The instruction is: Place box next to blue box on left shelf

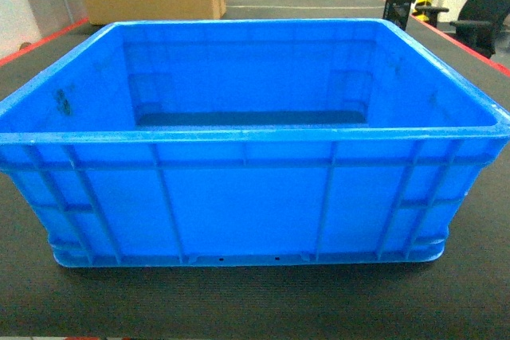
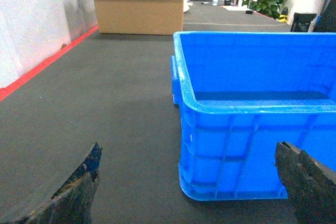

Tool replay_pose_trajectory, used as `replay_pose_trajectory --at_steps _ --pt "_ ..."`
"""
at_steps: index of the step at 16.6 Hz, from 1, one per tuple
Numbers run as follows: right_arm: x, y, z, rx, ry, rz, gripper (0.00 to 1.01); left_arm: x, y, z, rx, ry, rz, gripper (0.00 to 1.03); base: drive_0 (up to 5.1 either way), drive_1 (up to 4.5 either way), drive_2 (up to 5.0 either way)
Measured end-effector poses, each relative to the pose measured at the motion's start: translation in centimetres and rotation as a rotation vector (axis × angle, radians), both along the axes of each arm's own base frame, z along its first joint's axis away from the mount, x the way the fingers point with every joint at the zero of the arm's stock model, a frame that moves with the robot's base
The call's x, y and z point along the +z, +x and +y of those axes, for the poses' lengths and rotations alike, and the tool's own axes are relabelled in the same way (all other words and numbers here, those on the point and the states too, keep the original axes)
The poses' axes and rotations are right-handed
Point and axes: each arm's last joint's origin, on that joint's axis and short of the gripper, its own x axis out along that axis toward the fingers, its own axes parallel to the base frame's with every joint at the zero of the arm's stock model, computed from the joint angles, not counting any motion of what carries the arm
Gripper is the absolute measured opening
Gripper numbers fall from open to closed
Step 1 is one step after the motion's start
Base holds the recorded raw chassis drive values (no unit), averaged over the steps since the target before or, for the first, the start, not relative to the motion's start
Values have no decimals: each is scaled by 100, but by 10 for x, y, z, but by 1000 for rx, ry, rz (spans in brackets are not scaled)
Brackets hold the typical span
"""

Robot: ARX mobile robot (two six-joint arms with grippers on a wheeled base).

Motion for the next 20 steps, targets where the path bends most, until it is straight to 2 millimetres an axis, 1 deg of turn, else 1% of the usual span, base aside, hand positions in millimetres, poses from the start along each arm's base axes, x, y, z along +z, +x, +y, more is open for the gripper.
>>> replay_pose_trajectory --at_steps 20 --pt "0 0 0 0 0 0 98 0 0 0 0 0 0 98 0 0 0"
